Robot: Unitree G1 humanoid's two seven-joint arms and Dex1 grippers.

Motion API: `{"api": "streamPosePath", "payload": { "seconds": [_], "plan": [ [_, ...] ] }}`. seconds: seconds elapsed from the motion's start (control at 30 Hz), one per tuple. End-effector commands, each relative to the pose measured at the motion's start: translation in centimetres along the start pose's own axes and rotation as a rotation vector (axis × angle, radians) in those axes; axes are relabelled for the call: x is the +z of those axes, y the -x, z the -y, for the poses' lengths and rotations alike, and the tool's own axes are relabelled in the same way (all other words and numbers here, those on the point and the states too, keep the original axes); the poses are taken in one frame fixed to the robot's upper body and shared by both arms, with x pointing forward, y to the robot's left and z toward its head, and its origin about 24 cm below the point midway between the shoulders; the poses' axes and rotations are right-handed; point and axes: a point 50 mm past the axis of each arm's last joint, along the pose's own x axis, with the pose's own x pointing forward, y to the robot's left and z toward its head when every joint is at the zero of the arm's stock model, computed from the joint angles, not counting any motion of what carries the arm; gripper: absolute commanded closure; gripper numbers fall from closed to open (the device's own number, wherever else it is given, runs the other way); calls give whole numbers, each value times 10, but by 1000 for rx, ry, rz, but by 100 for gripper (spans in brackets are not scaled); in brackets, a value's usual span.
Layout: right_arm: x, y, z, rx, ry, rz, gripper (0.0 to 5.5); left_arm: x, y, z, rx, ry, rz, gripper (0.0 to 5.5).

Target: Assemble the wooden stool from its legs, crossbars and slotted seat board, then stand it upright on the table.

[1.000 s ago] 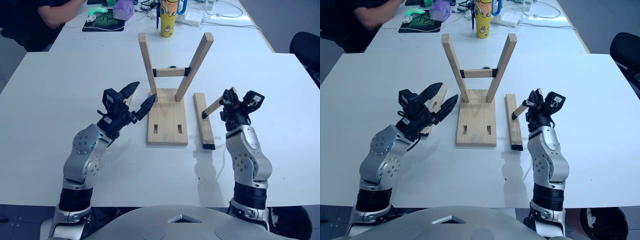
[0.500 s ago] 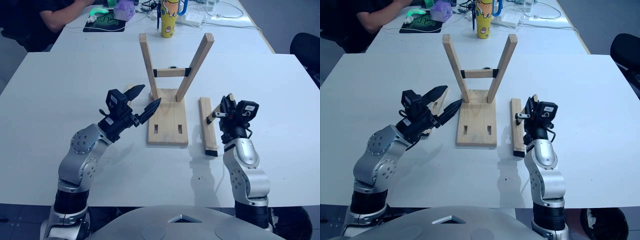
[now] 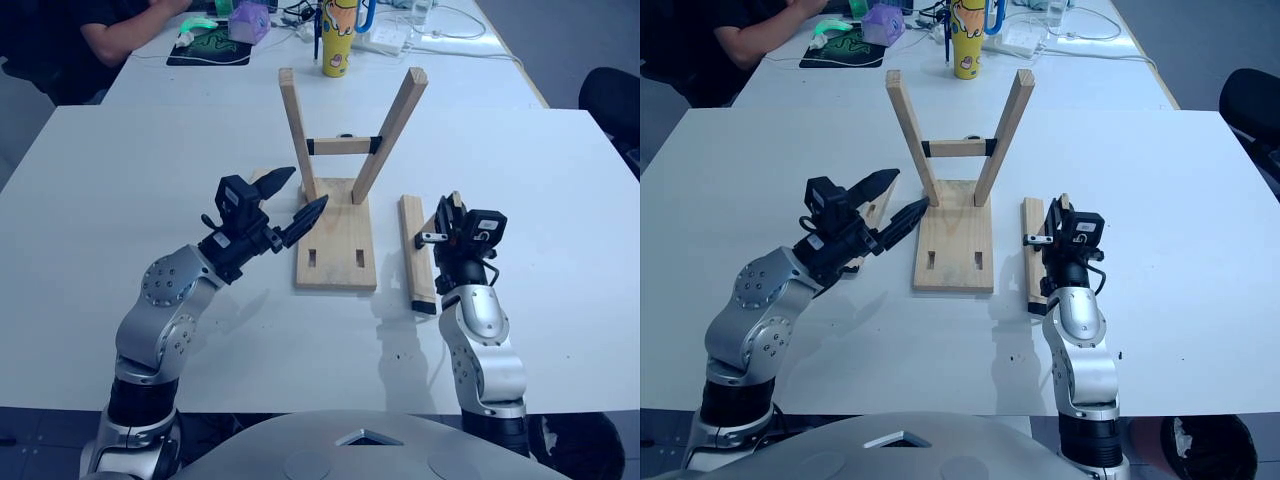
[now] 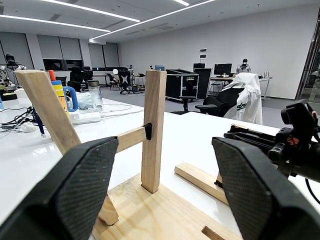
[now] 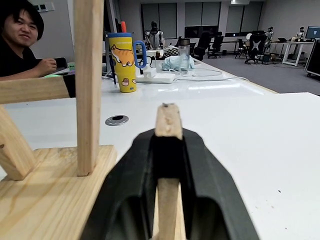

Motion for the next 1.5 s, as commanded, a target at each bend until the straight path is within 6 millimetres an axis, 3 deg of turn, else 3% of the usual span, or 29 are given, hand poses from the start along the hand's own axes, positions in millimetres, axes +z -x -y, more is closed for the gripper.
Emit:
{"api": "streamPosePath", "payload": {
  "seconds": [0.03,0.2,0.3,0.53,0.63,0.73,0.83,1.0,1.43,1.5],
  "plan": [
    [-34,5,6,-8,35,-198,505,0,-1,-2,11,-16,1,204],
    [-18,-6,11,1,45,-137,429,-1,-1,-2,38,-20,16,204],
    [-7,-13,14,20,55,-93,429,-2,0,-2,55,-21,26,204],
    [58,-30,15,147,110,126,429,-10,4,2,134,-25,51,204],
    [91,-48,17,158,97,217,429,-12,4,2,169,-32,67,204],
    [119,-66,12,181,33,276,482,-12,0,1,185,-40,85,204],
    [133,-79,15,171,7,285,534,-12,-1,2,188,-43,90,204],
    [130,-84,15,174,8,237,548,-14,1,2,203,-43,86,204],
    [126,-70,2,227,33,229,548,-14,2,1,207,-45,80,204],
    [115,-68,-2,244,37,195,548,-14,3,1,208,-45,79,204]
  ]
}}
